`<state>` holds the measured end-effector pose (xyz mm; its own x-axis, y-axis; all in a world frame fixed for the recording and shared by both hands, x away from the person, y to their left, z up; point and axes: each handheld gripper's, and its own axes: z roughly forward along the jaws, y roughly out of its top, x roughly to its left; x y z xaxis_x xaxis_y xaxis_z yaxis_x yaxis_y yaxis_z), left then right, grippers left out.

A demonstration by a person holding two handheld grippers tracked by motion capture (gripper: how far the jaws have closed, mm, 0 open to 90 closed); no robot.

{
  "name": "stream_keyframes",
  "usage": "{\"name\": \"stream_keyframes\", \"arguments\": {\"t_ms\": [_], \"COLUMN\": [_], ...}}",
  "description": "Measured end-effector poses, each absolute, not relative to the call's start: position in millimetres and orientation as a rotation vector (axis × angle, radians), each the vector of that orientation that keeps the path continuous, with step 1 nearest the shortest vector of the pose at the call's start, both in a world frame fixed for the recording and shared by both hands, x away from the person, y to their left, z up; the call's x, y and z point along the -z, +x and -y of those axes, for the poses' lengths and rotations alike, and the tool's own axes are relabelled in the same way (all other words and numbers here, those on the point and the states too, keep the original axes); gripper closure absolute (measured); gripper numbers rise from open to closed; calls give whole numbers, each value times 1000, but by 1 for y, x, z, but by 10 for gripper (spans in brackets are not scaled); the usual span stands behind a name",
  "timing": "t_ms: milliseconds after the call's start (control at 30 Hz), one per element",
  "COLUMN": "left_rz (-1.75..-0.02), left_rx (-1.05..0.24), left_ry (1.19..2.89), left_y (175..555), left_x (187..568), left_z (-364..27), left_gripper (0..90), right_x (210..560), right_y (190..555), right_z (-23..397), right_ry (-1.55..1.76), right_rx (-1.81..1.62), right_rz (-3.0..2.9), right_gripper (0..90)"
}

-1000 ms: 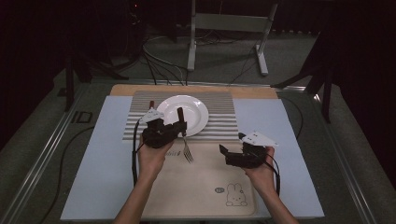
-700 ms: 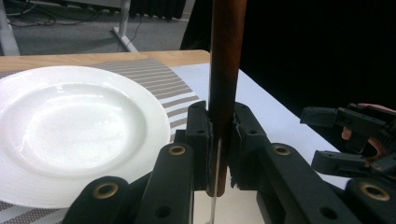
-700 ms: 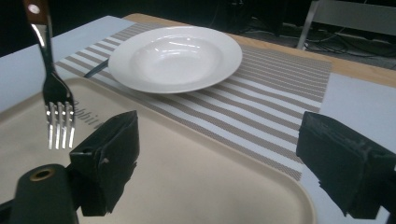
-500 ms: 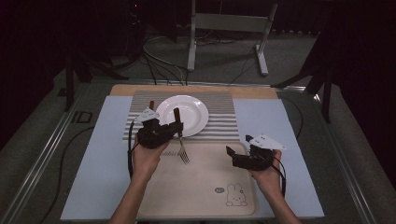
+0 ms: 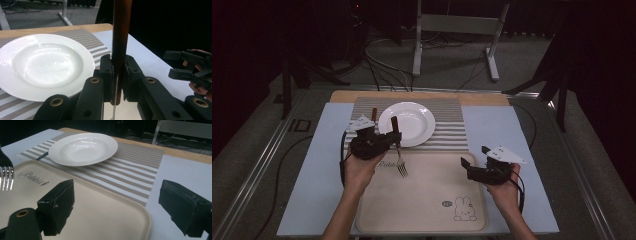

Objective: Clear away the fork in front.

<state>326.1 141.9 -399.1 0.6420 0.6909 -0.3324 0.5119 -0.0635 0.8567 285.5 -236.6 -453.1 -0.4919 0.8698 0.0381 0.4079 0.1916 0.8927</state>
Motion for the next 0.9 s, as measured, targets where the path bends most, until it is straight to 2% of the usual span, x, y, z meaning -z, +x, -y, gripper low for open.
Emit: {"name": "stream_keyframes", "arguments": {"t_ms": [900], "left_rz": [-1004], "left_rx": [-189], "left_ry": [1781], "left_y": [298], "left_x": [396], "left_z": [-194], "left_gripper": [803], "right_x": [459], "right_y": [275], "right_z": [262], "right_ry": [1242], "right_rx": [-1225], "right_rz": [-1941], "right_gripper": [134]}}
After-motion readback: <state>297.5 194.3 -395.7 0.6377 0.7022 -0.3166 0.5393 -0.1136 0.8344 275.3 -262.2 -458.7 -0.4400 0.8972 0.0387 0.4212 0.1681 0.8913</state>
